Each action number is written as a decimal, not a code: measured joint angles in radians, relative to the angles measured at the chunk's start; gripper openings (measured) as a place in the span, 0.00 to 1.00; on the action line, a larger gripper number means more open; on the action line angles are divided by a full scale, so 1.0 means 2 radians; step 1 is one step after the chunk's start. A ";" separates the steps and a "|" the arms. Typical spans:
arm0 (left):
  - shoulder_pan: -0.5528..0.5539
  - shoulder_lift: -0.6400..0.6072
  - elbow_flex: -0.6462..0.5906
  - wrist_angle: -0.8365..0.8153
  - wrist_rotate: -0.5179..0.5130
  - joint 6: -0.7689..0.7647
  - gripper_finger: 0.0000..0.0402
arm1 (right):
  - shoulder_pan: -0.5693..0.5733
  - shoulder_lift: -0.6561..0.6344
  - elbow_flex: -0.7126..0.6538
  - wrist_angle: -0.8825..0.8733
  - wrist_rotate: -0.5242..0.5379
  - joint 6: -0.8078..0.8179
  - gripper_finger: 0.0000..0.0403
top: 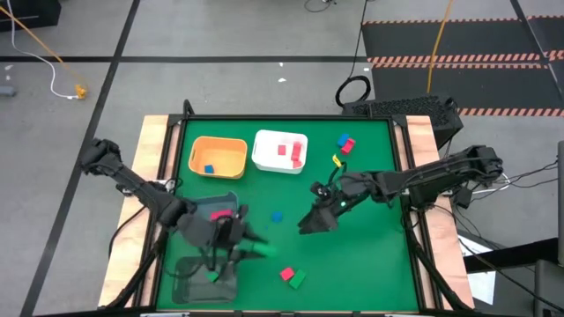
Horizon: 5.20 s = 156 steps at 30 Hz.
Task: Sort & place blocks by color
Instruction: Put the right green block into the black bin, then put the top red block into the grey bin
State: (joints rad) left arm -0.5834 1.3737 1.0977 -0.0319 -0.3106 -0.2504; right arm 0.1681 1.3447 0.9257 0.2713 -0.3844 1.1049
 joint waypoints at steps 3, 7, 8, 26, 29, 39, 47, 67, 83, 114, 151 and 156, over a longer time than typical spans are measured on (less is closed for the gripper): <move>-0.033 -0.004 0.000 -0.066 0.005 -0.080 0.33 | 0.019 -0.004 0.000 -0.069 0.033 -0.011 0.74; -0.088 -0.006 0.000 -0.166 0.004 -0.208 0.33 | 0.052 0.012 0.000 -0.113 0.081 -0.013 0.74; -0.102 -0.005 0.000 -0.189 0.005 -0.244 0.33 | 0.060 0.018 0.000 -0.118 0.092 -0.015 0.74; -0.206 0.047 0.000 -0.362 0.012 -0.497 0.44 | 0.083 0.044 0.000 -0.233 0.315 -0.156 0.74; -0.204 0.049 0.000 -0.362 0.017 -0.510 0.46 | 0.082 0.043 0.000 -0.285 0.350 -0.140 0.74; -0.158 0.049 0.000 -0.342 0.021 -0.576 0.47 | 0.013 0.006 0.000 -0.435 0.374 -0.051 0.74; -0.094 0.021 0.000 -0.270 0.021 -0.449 0.47 | -0.063 -0.023 0.000 -0.433 0.373 -0.102 0.74; 0.142 -0.070 0.000 -0.083 0.016 -0.139 0.48 | -0.318 0.007 0.000 -0.469 0.348 -0.326 0.74; 0.297 -0.099 0.000 0.006 0.017 -0.045 0.48 | -0.361 0.096 0.000 -0.405 0.320 -0.377 0.73; 0.356 -0.131 0.000 -0.024 0.017 0.045 0.48 | -0.369 0.104 -0.094 -0.287 0.285 -0.415 0.46; 0.391 -0.200 0.000 -0.055 0.025 0.059 0.48 | -0.369 0.101 -0.101 -0.207 0.311 -0.329 0.65; 0.391 -0.200 0.000 -0.069 0.025 0.059 0.48 | -0.369 0.117 -0.100 -0.202 0.320 -0.329 0.55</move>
State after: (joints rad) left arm 0.1982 0.9733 1.0973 -0.1695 -0.2607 -0.1331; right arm -0.5701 1.5797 0.7258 -0.1333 0.2553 0.4476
